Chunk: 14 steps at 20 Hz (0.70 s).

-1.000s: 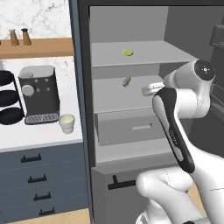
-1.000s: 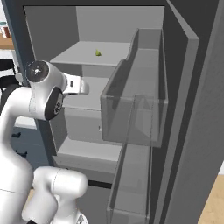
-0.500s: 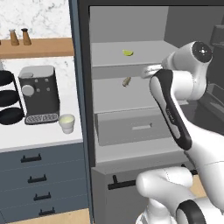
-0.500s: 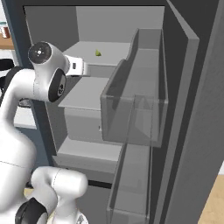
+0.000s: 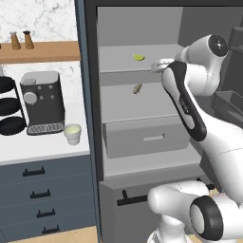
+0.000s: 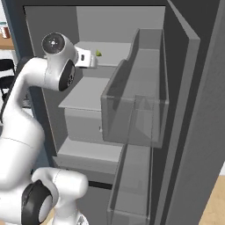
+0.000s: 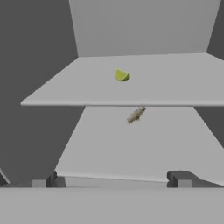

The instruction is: Grab a lemon wedge from the fridge and one ice cube from the ice bowl, and put them in the glass of lemonade.

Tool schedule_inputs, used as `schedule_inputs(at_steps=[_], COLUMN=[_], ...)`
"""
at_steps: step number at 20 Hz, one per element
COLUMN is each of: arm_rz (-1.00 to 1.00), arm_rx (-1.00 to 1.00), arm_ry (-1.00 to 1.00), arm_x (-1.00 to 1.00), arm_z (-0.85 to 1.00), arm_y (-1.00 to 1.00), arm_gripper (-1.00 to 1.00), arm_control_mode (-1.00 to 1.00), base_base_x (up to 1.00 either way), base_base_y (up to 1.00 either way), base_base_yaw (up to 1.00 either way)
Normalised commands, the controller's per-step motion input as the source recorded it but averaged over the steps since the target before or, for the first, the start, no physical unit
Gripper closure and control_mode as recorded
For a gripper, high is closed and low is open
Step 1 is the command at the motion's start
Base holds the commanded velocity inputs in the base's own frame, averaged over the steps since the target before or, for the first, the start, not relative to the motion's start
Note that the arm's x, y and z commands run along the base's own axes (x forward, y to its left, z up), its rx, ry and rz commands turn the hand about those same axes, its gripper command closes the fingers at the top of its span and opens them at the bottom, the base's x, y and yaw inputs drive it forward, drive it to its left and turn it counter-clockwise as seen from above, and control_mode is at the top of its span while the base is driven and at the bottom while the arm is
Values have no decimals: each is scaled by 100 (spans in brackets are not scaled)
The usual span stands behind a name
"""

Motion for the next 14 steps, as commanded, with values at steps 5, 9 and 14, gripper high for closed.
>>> schedule_inputs(at_steps=[5, 9, 14], arm_rz=[0, 0, 2], arm_rx=[3, 0, 0], arm_ry=[1, 10, 1], arm_x=[38, 48, 42], arm_z=[15, 0, 0], arm_y=[-8, 0, 0], arm_gripper=[-100, -100, -100], arm_control_mode=[-100, -100, -100], base_base_x=[0, 0, 0], base_base_y=[0, 0, 0], base_base_yaw=[0, 0, 0])
